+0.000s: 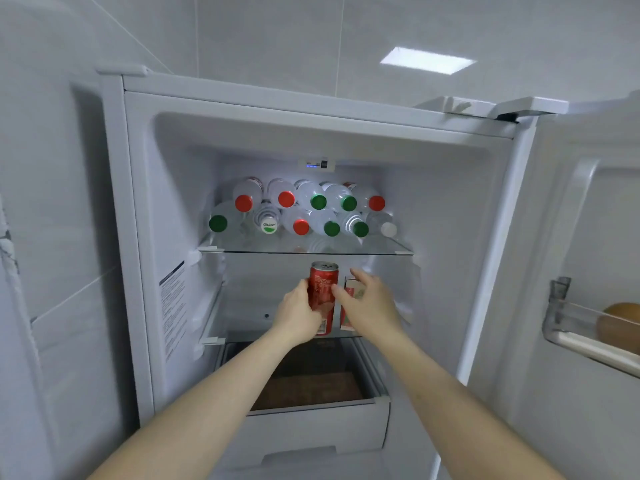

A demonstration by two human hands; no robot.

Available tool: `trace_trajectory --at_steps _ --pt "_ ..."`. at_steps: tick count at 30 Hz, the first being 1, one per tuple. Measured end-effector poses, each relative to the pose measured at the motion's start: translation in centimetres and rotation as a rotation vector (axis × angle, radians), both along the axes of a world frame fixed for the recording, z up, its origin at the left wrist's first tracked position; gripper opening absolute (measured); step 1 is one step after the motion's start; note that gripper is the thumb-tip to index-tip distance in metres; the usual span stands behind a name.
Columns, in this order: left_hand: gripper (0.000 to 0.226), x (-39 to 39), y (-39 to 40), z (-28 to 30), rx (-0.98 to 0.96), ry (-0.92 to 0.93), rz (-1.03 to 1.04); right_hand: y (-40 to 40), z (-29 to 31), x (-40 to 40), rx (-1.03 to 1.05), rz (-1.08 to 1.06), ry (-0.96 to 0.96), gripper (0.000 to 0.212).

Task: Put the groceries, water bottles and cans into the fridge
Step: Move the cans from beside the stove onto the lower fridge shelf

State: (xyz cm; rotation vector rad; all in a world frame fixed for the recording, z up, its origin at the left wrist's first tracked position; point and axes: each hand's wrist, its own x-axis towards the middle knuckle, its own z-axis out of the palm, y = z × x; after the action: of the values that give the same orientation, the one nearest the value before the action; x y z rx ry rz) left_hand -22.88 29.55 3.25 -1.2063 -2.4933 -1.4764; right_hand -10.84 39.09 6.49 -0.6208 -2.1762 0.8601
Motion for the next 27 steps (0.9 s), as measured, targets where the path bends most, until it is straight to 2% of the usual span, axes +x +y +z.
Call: trace_trajectory --at_steps 3,7,12,14,22,27 --pt "0.055 -0.3 1.1 0.4 0.016 -0.053 0.025 0.6 -0.7 0.9 0.124 -0.016 -0.082 0.060" --pt "0.048 -0.6 2.7 0.7 0.033 -0.088 0.051 1.2 -1.1 1.1 0.222 -0.022 -0.164 0.066" --pt "0.041 -1.1 4.7 0.8 0.034 -0.128 0.066 2.2 0.0 0.1 0.290 -0.098 -0.207 0.039" --pt "0.040 -1.2 5.2 0.7 0.029 -0.132 0.065 2.7 0.6 -0.4 0.273 -0.121 -0.236 0.035" --pt "0.042 -2.1 5.5 0.2 0.042 -0.116 -0.003 5.3 1.4 -0.8 0.246 -0.212 -0.268 0.031" --pt "0.044 -2.7 6.1 0.4 0.047 -0.139 -0.001 5.0 1.0 -0.7 0.262 -0.163 -0.267 0.050"
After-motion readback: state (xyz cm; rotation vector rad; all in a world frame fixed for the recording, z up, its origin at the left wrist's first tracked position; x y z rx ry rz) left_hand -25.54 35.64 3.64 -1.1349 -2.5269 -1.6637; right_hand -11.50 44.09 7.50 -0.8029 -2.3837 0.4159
